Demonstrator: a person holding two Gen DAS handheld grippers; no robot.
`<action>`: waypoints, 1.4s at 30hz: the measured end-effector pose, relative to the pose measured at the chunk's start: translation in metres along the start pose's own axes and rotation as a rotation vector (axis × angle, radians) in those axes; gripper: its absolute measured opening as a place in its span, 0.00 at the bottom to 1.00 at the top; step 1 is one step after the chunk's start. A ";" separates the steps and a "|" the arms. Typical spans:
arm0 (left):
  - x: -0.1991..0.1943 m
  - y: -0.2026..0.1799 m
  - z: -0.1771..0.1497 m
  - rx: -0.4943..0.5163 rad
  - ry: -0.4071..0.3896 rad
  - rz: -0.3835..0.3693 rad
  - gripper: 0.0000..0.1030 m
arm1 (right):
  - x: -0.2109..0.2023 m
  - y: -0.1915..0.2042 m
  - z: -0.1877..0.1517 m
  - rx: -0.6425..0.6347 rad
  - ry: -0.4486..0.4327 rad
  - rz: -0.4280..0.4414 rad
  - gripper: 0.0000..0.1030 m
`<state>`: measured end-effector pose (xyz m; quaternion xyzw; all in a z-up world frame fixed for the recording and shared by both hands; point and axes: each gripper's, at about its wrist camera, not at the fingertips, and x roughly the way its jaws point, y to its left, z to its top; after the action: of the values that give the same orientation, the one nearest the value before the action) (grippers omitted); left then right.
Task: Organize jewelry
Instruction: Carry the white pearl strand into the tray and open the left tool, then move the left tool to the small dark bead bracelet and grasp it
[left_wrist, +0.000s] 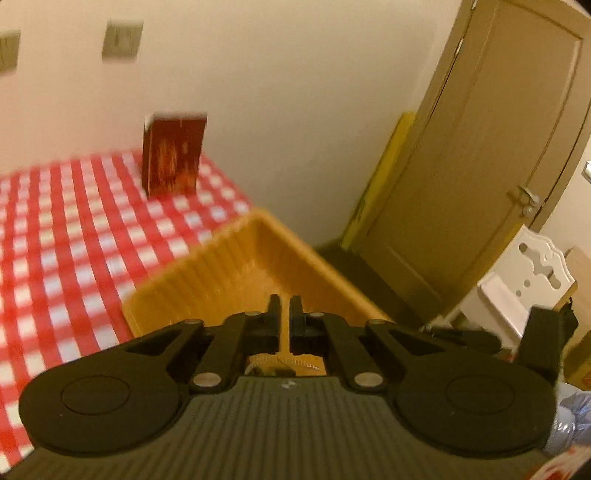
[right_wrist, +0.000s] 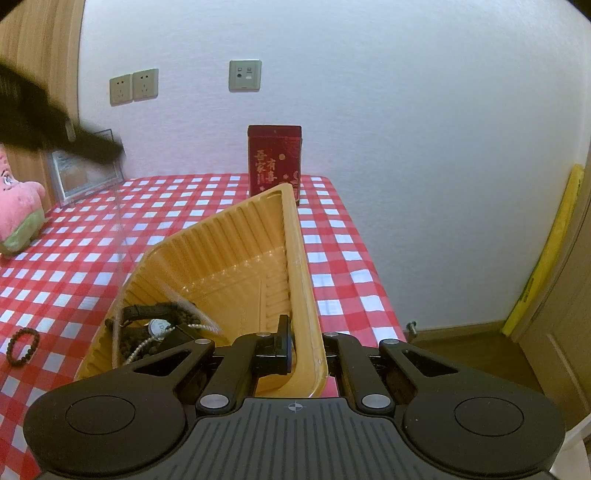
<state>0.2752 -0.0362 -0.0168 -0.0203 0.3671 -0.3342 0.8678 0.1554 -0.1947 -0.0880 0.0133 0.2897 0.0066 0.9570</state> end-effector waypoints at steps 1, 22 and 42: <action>0.006 0.001 -0.003 -0.005 0.019 0.008 0.08 | 0.000 0.000 0.000 0.001 0.001 -0.001 0.05; -0.084 0.050 -0.014 -0.044 -0.114 0.332 0.37 | 0.005 -0.003 -0.001 0.000 0.006 0.007 0.05; -0.111 0.105 -0.148 -0.241 0.082 0.545 0.37 | 0.013 -0.003 0.001 -0.019 0.005 0.034 0.04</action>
<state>0.1820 0.1421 -0.0847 -0.0104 0.4306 -0.0437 0.9014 0.1672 -0.1973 -0.0942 0.0090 0.2919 0.0259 0.9561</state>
